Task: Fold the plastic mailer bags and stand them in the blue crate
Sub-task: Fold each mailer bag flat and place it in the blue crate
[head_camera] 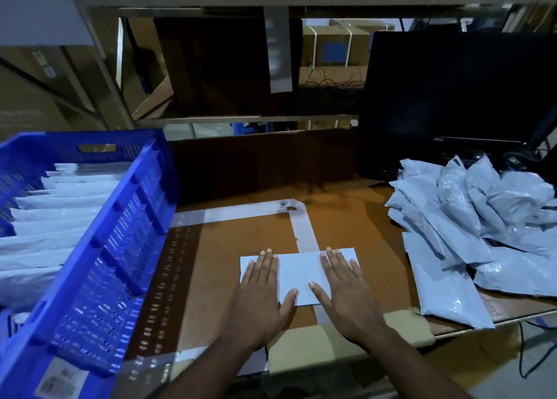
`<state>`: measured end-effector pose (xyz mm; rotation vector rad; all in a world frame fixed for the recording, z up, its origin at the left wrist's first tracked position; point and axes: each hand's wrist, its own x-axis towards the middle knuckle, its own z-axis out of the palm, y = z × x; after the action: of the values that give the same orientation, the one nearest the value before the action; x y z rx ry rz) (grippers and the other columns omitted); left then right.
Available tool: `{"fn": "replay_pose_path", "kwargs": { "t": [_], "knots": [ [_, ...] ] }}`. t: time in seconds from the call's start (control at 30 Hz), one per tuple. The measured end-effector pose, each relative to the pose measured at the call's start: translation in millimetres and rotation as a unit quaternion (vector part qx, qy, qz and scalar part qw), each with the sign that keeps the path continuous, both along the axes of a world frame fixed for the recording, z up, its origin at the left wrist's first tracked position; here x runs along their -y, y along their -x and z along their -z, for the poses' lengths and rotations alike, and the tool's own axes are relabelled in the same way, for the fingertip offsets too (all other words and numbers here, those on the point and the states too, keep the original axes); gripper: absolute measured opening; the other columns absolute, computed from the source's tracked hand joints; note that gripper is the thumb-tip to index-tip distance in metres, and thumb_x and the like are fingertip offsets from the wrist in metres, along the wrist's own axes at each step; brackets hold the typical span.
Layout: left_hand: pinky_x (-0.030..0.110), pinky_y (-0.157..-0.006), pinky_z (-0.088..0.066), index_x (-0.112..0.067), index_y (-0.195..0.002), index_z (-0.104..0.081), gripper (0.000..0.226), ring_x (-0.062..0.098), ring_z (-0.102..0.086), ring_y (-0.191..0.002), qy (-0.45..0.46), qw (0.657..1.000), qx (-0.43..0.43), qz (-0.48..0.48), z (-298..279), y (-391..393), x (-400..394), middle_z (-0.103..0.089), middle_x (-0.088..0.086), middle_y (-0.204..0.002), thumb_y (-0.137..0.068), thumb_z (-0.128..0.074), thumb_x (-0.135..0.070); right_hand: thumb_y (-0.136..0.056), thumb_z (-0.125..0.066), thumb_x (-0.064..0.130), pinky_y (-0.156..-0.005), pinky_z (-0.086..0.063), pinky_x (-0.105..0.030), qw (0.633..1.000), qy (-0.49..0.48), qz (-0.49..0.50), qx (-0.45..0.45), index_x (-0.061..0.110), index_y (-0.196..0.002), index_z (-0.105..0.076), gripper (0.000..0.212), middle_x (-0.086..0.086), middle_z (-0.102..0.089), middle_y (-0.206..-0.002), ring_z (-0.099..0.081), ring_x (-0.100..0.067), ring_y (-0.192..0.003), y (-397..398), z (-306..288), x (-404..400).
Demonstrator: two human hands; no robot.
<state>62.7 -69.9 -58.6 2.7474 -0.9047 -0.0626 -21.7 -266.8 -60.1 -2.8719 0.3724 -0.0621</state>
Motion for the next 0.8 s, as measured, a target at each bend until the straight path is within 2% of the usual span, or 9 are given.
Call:
{"fn": "replay_pose_path", "kwargs": {
  "t": [0.2,0.27,0.37,0.47,0.57,0.6,0.67,0.73,0.8],
  "knots": [
    [0.038,-0.125,0.014,-0.02,-0.161,0.013,0.108,0.015,0.022,-0.153,-0.037,0.999,0.004,-0.039,-5,-4,-13,0.023,-0.004,-0.166,-0.082,-0.002,-0.092,-0.081,0.02,0.083,-0.123,0.014,-0.042,0.998,0.032,0.038,-0.029,0.026,-0.159,0.011,0.097,0.009,0.02,-0.163,0.022,-0.011,-0.15,6,0,12],
    [0.04,-0.123,0.016,-0.02,-0.161,0.013,0.111,0.015,0.022,-0.153,-0.042,0.998,-0.002,-0.044,-5,-6,-16,0.023,-0.003,-0.166,-0.081,-0.003,-0.094,-0.081,0.02,0.082,-0.123,0.014,-0.044,0.998,0.034,0.043,-0.029,0.025,-0.159,0.011,0.097,0.008,0.018,-0.164,0.021,-0.012,-0.15,8,-1,12],
    [0.049,-0.123,0.016,-0.019,-0.161,0.011,0.115,0.017,0.021,-0.154,-0.053,0.997,-0.002,-0.055,-8,-7,-20,0.021,-0.001,-0.166,-0.078,-0.003,-0.097,-0.081,0.02,0.082,-0.122,0.014,-0.046,0.997,0.037,0.052,-0.033,0.023,-0.158,0.012,0.098,0.006,0.019,-0.164,0.021,-0.013,-0.15,8,0,11],
    [0.056,-0.119,0.021,-0.02,-0.16,0.015,0.115,0.016,0.022,-0.153,-0.08,0.995,-0.003,-0.053,-14,-10,-29,0.024,-0.002,-0.164,-0.077,-0.002,-0.097,-0.079,0.013,0.085,-0.123,0.013,-0.044,0.999,-0.002,0.045,-0.02,0.024,-0.16,0.009,0.101,0.009,0.015,-0.165,0.018,-0.009,-0.151,10,-4,14],
    [0.058,-0.118,0.023,-0.022,-0.16,0.017,0.112,0.015,0.025,-0.152,-0.08,0.996,-0.01,-0.042,-16,-14,-40,0.028,-0.004,-0.164,-0.078,0.0,-0.096,-0.081,-0.005,0.088,-0.125,0.006,-0.043,0.997,-0.078,0.006,0.011,0.033,-0.159,-0.004,0.096,0.018,0.008,-0.165,0.013,0.0,-0.151,21,-15,24],
    [0.056,-0.119,0.023,-0.023,-0.16,0.017,0.111,0.014,0.026,-0.151,-0.071,0.996,-0.005,-0.045,-16,-14,-42,0.029,-0.005,-0.164,-0.077,0.002,-0.096,-0.085,-0.02,0.085,-0.126,0.001,-0.042,0.994,-0.109,-0.004,0.025,0.038,-0.158,-0.011,0.087,0.02,0.003,-0.164,0.009,0.001,-0.151,26,-18,28],
    [0.05,-0.12,0.022,-0.026,-0.161,0.014,0.109,0.01,0.025,-0.151,-0.035,0.998,0.002,-0.044,-18,-14,-47,0.026,-0.009,-0.164,-0.077,0.003,-0.095,-0.09,-0.053,0.066,-0.125,-0.013,-0.042,0.983,-0.177,-0.006,0.051,0.044,-0.15,-0.028,0.069,0.022,-0.012,-0.163,-0.007,0.0,-0.151,36,-18,35],
    [0.042,-0.124,0.017,-0.029,-0.161,0.009,0.101,0.005,0.023,-0.151,0.011,1.0,-0.015,-0.014,-22,-10,-50,0.022,-0.014,-0.164,-0.084,-0.014,-0.091,-0.088,-0.071,0.047,-0.121,-0.028,-0.042,0.974,-0.218,-0.014,0.068,0.05,-0.134,-0.041,0.055,0.024,-0.029,-0.157,-0.022,0.001,-0.147,45,-14,42],
    [0.034,-0.126,0.009,-0.032,-0.161,0.002,0.096,0.0,0.014,-0.152,0.05,0.997,-0.042,0.04,-26,-3,-50,0.014,-0.02,-0.164,-0.089,-0.035,-0.083,-0.088,-0.075,0.033,-0.121,-0.029,-0.043,0.975,-0.207,-0.022,0.078,0.052,-0.118,-0.049,0.045,0.028,-0.042,-0.146,-0.03,0.006,-0.141,50,-9,46]
  ]
}}
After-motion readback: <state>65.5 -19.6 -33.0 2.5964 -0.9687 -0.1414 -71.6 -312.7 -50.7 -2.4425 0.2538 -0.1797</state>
